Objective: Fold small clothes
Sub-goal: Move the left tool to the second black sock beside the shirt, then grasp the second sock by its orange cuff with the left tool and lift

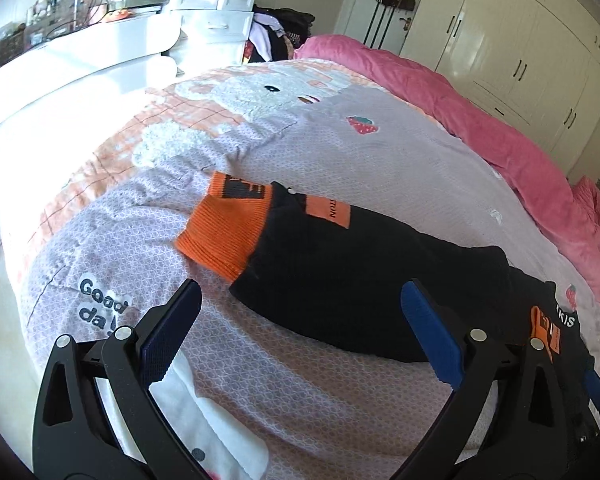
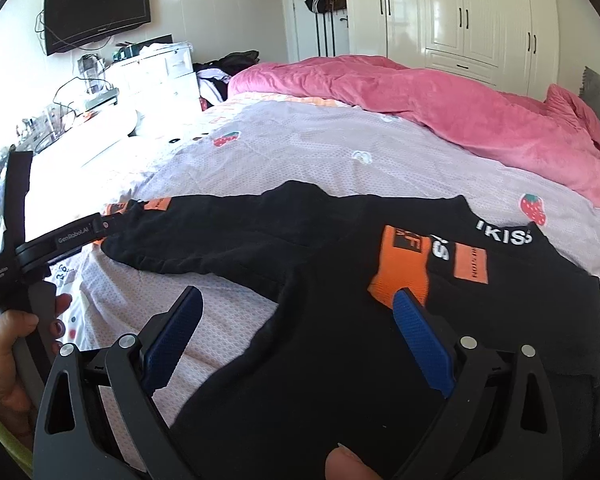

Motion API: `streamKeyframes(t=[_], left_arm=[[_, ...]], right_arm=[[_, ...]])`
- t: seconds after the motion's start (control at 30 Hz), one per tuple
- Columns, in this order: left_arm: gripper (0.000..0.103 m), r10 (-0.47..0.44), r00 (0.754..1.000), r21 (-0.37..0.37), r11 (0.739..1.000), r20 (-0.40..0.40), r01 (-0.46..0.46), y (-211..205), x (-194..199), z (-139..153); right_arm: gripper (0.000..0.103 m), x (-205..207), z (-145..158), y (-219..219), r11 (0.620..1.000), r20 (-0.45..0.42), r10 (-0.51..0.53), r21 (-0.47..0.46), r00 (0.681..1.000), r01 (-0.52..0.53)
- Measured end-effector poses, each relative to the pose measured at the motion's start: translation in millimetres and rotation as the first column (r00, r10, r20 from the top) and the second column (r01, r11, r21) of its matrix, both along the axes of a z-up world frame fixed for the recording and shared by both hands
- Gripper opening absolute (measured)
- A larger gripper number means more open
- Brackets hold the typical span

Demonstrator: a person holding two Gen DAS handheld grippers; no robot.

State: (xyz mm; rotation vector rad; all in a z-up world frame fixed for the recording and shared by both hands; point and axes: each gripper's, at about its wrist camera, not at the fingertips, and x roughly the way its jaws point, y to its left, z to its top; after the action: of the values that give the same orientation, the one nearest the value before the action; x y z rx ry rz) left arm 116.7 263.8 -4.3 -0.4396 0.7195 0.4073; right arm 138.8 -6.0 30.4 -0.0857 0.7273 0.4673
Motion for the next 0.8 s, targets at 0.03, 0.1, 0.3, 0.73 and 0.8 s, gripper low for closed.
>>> streamKeyframes(t=[0.03, 0.1, 0.3, 0.73, 0.8], left_arm=[[0.094, 0.010, 1.000, -0.015, 1.000, 0.002, -0.010, 4.3, -0.5, -3.1], [0.094, 0.025, 0.999, -0.064, 0.998, 0.019, -0.024, 12.1, -1.2, -9.6], [0.092, 0.084, 0.995, -0.202, 0.977, 0.051, -0.072, 29.5, 0.7, -28.8], [0.023, 0.229, 0.966, -0.268, 0.945, 0.121, -0.190, 43.1, 26.0, -28.3], [0.020, 0.200, 0.967, -0.273, 0.950, 0.157, -0.152, 39.0, 25.7, -21.9]], right_arm=[[0.095, 1.0, 0.3, 3.3, 1.000, 0.004, 0.005, -0.003, 1.000, -0.005], [0.095, 2.6, 1.4, 8.0, 1.000, 0.010, 0.011, -0.007, 1.000, -0.011], [0.095, 5.7, 3.7, 13.5, 1.000, 0.039, 0.011, -0.010, 0.999, -0.010], [0.095, 14.1, -8.3, -5.0, 0.997, 0.044, -0.068, -0.025, 0.997, 0.069], [0.095, 16.7, -11.1, -11.8, 0.994, 0.046, -0.101, -0.030, 0.994, 0.103]])
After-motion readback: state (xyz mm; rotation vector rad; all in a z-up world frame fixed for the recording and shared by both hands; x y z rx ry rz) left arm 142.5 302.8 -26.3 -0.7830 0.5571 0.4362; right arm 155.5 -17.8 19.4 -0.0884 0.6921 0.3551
